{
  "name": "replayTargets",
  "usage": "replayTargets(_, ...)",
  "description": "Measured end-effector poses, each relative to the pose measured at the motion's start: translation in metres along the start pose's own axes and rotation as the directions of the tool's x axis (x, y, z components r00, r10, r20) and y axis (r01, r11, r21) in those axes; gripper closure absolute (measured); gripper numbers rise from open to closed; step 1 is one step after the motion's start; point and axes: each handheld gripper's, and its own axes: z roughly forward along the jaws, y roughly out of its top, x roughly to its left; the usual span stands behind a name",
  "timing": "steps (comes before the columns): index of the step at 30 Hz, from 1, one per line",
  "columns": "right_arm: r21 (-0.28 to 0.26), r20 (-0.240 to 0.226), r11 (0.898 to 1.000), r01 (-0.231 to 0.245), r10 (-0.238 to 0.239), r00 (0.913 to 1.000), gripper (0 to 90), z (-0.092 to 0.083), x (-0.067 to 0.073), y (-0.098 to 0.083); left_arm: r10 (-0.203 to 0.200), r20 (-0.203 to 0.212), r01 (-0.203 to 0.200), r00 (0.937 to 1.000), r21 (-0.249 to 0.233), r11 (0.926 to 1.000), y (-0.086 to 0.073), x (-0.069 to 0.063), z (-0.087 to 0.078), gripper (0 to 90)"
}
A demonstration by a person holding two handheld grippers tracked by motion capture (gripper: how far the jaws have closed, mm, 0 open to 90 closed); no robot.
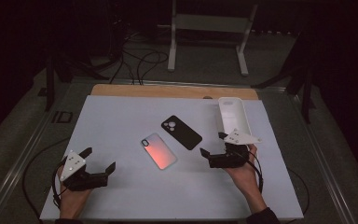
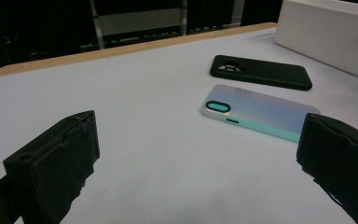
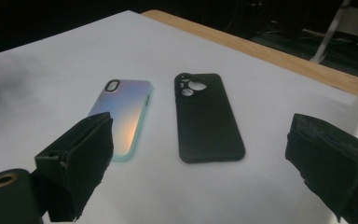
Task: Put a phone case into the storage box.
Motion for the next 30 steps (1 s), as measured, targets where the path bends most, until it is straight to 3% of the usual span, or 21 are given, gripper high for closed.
replayTargets(10,0.077,-0.033,0.997,0.032,-0.029,0.9990,7.3,0.023,0.015,0.017,0.000,-0.001,0.000,1.0000,0.000,1.0000,0.000,0.000,0.000,0.0)
replayTargets(17,0.096,-0.050,0.995,0.033,-0.028,0.9984,7.2,0.036,0.023,0.023,-0.001,-0.002,0.001,1.0000,0.006,1.0000,-0.001,0.000,0.001,0.0)
replayTargets(30,0.169,-0.109,0.983,0.070,-0.052,0.9927,7.3,0.065,0.044,0.032,-0.005,-0.002,0.005,1.0000,0.005,1.0000,0.000,0.000,0.001,0.0)
